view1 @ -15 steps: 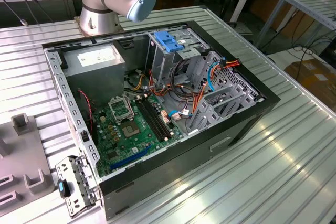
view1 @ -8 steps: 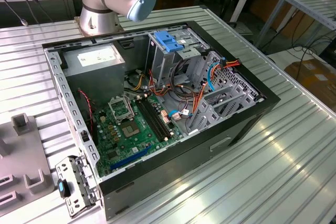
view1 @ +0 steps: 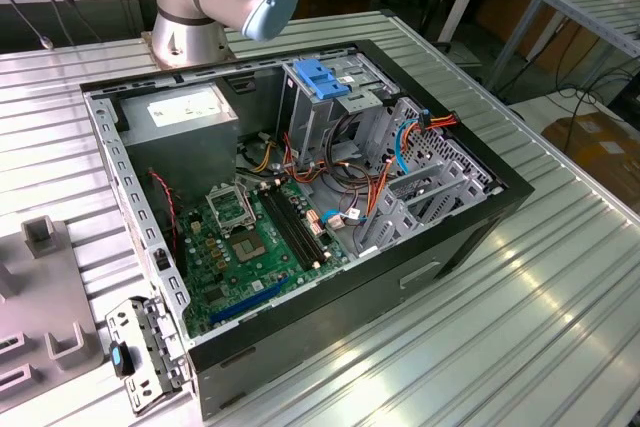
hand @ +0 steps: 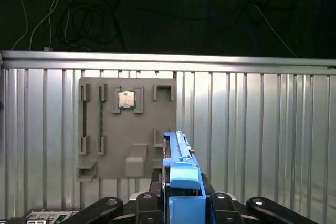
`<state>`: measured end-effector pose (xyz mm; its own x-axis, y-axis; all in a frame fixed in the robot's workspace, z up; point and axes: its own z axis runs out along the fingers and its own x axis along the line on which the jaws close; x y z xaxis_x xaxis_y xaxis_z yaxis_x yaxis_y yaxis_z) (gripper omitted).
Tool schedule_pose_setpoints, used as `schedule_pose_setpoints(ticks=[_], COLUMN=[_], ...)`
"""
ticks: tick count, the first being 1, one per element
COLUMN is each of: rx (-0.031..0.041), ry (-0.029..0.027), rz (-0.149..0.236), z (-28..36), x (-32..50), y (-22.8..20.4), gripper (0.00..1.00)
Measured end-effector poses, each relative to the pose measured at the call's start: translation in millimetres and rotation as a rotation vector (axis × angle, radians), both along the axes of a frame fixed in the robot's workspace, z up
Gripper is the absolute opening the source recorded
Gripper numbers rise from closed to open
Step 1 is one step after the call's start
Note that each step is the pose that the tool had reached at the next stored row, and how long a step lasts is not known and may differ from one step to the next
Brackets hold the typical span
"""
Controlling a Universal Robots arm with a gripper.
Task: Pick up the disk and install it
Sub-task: 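Pick up the disk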
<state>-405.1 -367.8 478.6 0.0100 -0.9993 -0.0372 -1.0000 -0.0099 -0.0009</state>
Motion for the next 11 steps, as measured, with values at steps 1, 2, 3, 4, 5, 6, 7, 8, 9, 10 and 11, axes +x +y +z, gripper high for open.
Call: schedule_pose_setpoints(ticks=[1,2,3,4,5,6,7,8,9,10,11], rx=[0.0000,0.0000,0.0001,0.0000,0.0000,0.0000,0.0000,0.0000,0.0000,0.0000,0.0000], ry=[0.0001,0.0001,0.0000,0.0001,0.0001,0.0002,0.0003,0.0004,0.0004,0.0005,0.0006], rz=[0.000,0.000,0.000,0.000,0.000,0.000,0.000,0.000,0.000,0.000,0.000], z=[0.0,0.0,0.0,0.0,0.0,0.0,0.0,0.0,0.0,0.0,0.0], x=[1.3,2.4,3.0,3.7,5.0,7.1,8.2,9.6,10.7,12.4,12.7], y=[0.0,0.0,0.0,0.0,0.0,0.0,0.0,0.0,0.0,-0.2,-1.0], gripper=[0.37,0.37,0.37,0.37,0.37,0.37,0.37,0.37,0.37,0.37,0.37])
